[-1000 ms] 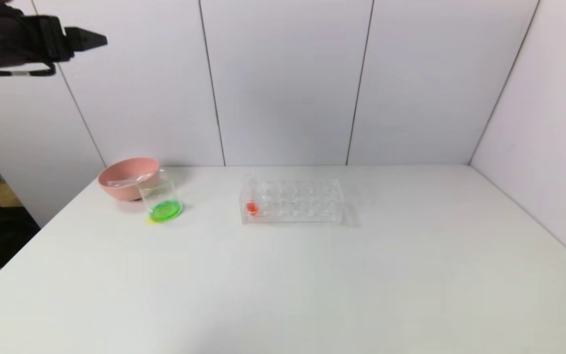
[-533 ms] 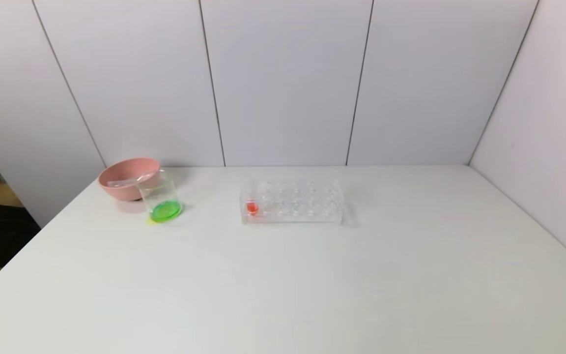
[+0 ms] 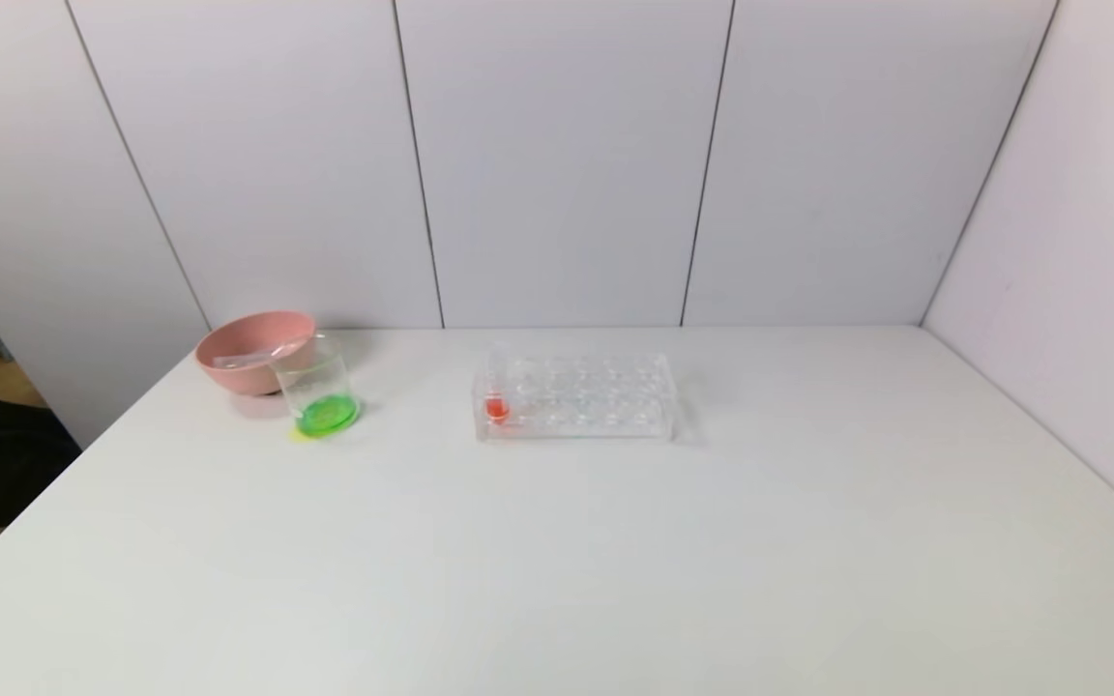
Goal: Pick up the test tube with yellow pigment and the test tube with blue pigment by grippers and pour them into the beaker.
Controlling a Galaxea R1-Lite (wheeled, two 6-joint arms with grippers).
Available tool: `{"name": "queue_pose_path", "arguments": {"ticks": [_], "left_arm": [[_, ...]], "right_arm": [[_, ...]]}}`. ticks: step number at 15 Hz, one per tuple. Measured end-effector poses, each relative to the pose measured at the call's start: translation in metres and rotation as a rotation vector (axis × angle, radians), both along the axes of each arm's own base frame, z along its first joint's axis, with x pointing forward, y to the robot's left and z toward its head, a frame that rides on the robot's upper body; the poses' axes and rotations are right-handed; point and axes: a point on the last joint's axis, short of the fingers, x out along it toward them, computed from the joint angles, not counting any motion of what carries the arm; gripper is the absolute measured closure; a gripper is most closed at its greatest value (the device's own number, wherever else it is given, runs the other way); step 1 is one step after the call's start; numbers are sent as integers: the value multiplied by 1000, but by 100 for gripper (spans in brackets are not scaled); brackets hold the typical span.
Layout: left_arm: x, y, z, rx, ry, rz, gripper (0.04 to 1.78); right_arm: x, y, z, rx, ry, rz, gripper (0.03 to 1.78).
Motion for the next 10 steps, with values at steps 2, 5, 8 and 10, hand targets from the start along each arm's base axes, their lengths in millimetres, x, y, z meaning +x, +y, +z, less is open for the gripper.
{"name": "queue_pose_path", "arguments": {"ticks": [2,5,8,10], "left_arm": [[11,0,-44,7,12,37,6],[22,0,-96,7,-34,64,6],[20,-1,-108,-3,-130,35,6],[20,-3,-116,-13,-130,-45,6]], "right_arm": [[0,0,0,0,0,0,10],[0,0,0,0,0,0,10],[0,0,0,0,0,0,10],[0,0,0,0,0,0,10]]}}
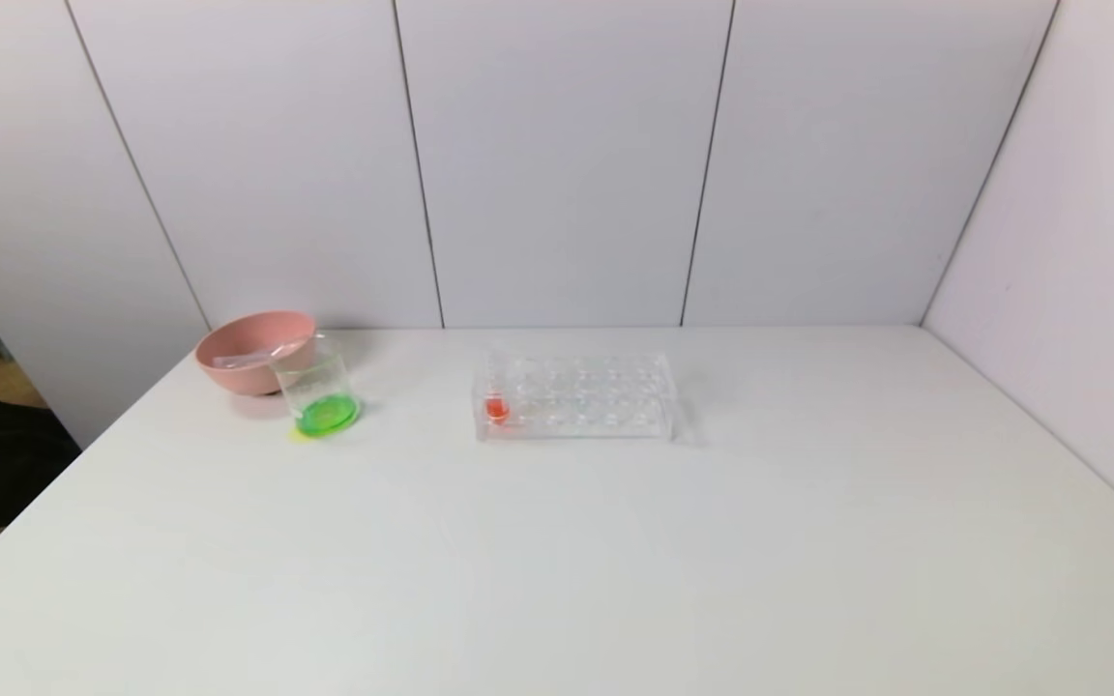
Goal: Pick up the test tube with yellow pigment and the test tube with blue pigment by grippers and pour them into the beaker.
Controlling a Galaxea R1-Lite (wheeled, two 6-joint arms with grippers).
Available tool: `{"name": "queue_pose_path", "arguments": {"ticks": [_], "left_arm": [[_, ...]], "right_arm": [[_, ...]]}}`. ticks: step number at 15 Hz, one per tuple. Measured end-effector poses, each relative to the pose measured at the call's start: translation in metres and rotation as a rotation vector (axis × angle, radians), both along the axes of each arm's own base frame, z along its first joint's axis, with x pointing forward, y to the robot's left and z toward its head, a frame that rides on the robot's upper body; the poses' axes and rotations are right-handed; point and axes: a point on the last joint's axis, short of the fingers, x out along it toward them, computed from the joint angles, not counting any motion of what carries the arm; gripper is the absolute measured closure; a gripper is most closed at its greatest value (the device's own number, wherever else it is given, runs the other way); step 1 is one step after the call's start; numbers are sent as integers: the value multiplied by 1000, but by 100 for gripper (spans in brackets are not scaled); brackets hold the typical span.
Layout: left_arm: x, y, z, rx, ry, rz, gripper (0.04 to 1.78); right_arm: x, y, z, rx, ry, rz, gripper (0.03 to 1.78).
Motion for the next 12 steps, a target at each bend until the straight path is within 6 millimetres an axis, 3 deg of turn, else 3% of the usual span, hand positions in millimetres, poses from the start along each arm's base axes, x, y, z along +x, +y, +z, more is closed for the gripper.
{"name": "queue_pose_path", "arguments": {"ticks": [7,12], "left_arm": [[0,1,-3,-173,-9,69,6],[0,1,-3,-177,-13,69,6]], "right_arm": [[0,0,0,0,0,0,10],[0,0,0,-3,1,1,10]]}}
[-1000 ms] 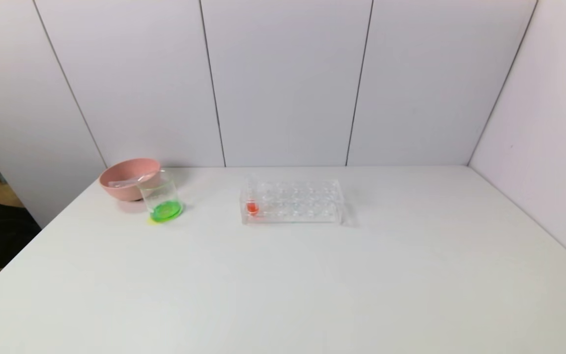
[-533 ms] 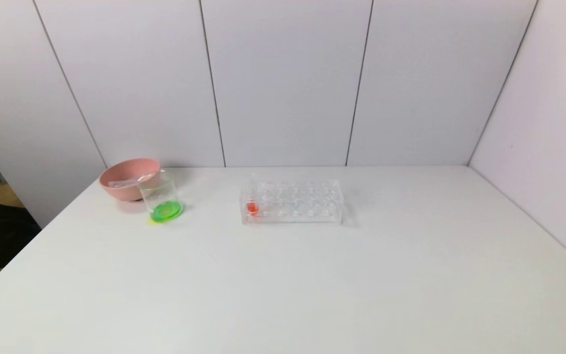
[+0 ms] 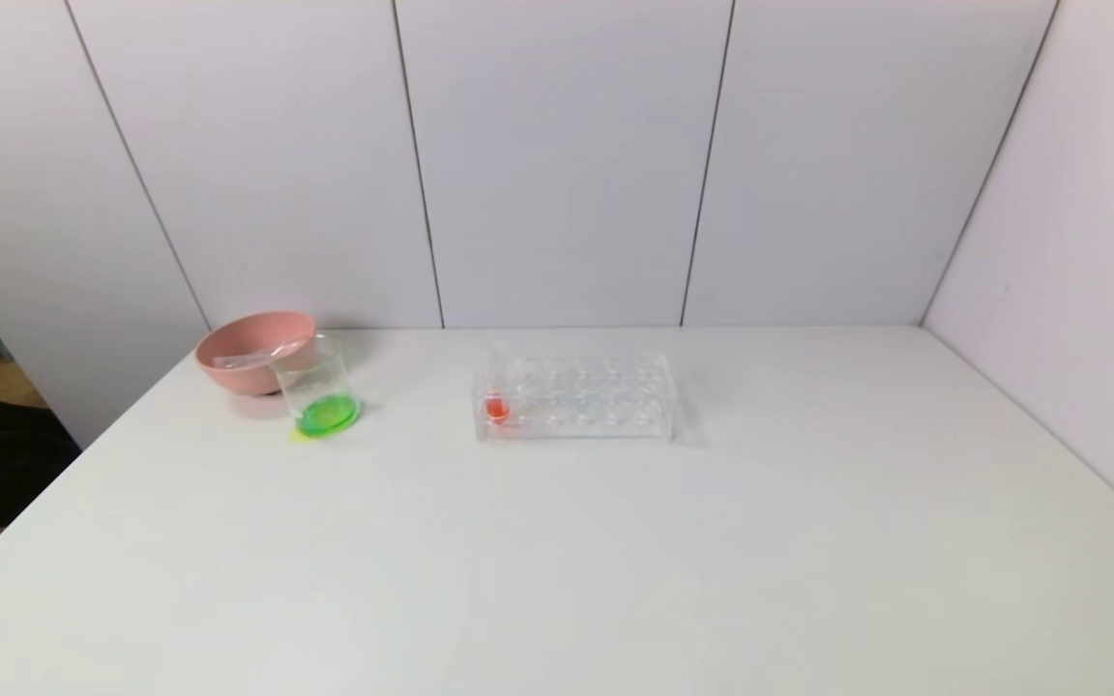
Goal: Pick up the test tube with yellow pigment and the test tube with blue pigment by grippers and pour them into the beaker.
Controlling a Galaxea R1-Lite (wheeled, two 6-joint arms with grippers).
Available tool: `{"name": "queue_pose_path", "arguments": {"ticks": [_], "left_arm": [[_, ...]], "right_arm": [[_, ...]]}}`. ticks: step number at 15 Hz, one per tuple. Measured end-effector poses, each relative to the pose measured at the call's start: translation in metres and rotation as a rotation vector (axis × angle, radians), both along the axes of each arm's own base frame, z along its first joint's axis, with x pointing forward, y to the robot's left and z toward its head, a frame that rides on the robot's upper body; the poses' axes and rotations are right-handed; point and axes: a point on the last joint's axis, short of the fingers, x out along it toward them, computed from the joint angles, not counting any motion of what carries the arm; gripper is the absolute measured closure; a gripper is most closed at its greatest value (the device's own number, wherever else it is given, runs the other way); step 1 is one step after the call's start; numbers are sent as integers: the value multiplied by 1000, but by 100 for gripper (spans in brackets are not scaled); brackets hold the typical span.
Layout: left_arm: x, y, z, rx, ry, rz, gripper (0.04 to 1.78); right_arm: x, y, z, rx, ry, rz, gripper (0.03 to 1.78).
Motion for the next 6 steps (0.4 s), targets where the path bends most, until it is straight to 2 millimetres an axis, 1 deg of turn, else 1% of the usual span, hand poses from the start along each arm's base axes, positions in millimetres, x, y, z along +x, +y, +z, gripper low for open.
{"name": "queue_pose_path", "arguments": {"ticks": [6], "left_arm": [[0,0,0,0,0,0,6]], "right_arm": [[0,0,0,1,-1,0,10]]}}
